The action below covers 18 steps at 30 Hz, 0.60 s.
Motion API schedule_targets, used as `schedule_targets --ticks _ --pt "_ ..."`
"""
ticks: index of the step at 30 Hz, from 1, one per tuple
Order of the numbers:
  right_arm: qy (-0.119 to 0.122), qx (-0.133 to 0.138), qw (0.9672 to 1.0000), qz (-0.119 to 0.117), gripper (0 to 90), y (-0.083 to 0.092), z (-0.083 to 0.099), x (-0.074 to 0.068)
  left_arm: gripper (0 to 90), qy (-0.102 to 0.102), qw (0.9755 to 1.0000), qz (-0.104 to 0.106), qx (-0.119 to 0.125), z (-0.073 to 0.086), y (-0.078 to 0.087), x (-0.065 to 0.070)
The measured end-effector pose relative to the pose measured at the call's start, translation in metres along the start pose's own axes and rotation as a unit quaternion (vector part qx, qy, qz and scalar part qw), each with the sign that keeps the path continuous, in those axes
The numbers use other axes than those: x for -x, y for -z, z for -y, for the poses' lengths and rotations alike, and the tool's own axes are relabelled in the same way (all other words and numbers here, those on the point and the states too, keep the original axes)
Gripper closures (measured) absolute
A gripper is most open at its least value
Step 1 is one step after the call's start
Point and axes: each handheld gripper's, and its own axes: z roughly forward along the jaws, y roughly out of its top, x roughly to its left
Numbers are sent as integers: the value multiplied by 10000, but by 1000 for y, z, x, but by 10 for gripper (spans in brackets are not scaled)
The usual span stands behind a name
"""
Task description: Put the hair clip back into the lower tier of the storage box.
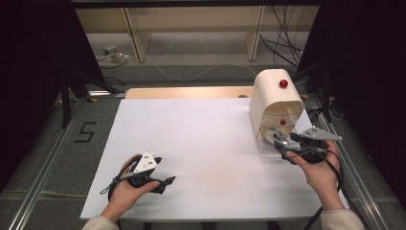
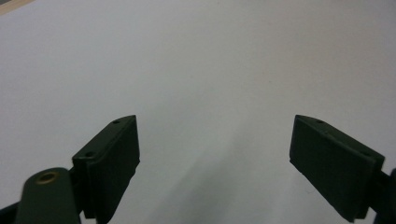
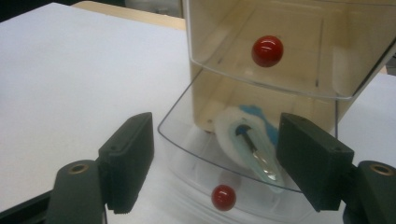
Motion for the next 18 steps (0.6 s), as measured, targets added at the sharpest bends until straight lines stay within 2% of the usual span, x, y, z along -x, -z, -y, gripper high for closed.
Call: schedule_targets --ticks 8,18 --pt "74 49 9997 -248 286 3 5 -8 161 -1 10000 20 -16 0 0 1" --pt "195 40 9989 -415 284 3 6 -15 160 -29 10000 35 5 -1 -1 2"
